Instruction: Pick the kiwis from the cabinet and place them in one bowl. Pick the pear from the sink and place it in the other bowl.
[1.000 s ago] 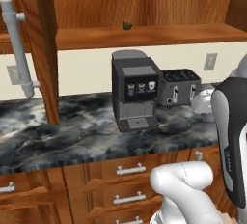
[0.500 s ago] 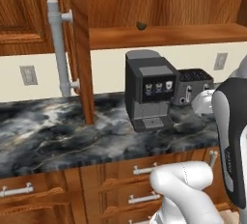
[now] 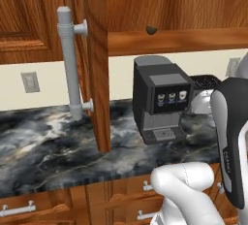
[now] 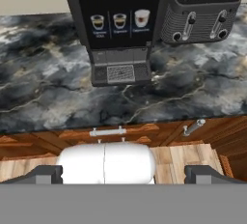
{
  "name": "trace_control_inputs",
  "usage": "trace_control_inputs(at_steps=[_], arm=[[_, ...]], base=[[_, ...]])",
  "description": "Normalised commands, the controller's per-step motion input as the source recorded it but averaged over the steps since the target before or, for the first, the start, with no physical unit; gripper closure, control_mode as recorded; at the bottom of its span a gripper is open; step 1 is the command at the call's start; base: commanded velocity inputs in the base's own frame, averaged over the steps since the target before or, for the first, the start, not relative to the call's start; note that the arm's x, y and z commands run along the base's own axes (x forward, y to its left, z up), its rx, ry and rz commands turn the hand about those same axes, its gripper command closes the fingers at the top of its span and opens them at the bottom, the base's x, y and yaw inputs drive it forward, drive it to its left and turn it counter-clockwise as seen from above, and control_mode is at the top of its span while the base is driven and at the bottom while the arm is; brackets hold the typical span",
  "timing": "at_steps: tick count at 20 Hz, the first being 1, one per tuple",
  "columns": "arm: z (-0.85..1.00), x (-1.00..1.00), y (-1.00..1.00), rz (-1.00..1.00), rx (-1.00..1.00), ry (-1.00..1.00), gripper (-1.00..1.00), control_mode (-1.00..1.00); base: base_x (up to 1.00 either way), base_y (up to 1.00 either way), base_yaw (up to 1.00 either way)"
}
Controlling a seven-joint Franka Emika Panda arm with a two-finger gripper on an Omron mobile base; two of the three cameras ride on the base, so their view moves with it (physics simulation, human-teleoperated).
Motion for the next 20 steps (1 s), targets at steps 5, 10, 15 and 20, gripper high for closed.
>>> trace_control_inputs(at_steps=[5, 10, 15, 20], arm=[[0.0, 0.0, 0.0, 0.0, 0.0, 0.0, -1.0, 1.0], [0.0, 0.0, 0.0, 0.0, 0.0, 0.0, -1.0, 1.0], [0.0, 0.0, 0.0, 0.0, 0.0, 0.0, -1.0, -1.0], [0.12, 0.0, -0.03, 0.02, 0.0, -0.34, -1.0, -1.0]], base=[[0.39, -0.39, 0.01], [0.29, -0.49, 0.04], [0.01, -0.07, 0.01], [0.0, 0.0, 0.0]])
